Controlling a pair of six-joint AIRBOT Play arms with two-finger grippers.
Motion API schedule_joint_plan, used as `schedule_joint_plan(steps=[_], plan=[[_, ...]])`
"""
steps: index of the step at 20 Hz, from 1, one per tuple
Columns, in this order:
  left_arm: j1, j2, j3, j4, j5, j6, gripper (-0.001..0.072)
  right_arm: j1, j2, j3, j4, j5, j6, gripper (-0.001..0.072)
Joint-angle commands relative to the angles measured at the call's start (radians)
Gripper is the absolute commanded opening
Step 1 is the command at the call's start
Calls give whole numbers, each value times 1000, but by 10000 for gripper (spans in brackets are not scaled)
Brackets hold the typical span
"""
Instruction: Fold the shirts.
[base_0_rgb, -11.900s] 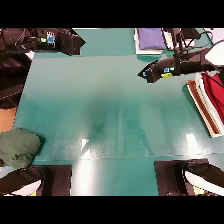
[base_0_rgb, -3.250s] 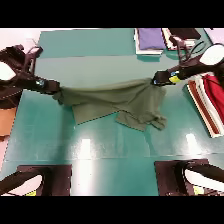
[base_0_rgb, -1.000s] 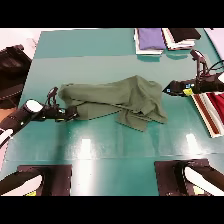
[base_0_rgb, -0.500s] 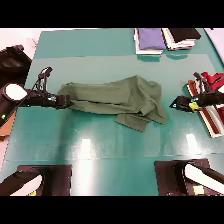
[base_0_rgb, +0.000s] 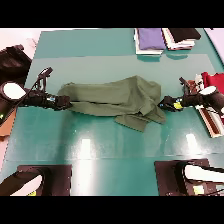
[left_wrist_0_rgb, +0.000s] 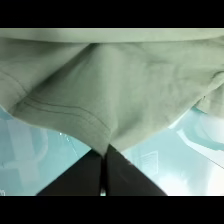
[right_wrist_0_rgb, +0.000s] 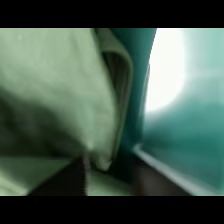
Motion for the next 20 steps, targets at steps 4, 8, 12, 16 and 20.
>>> schedule_joint_plan(steps=[4, 8, 12, 16, 20], plan=[[0, 1, 1, -11, -5, -4, 21, 15, 41, -1, 28, -61, -42, 13], [0, 1, 5, -15, -4, -7, 21, 8, 131, -1, 26, -75, -64, 14], [0, 1, 29, -17, -3, -6, 21, -5, 219, -1, -10, -66, -63, 13], [0, 1, 127, 4, -24, -3, 21, -5, 308, 86, -11, -48, -63, 13], [0, 0, 194, 131, -118, -3, 21, -5, 295, 240, -277, 52, 71, 12]])
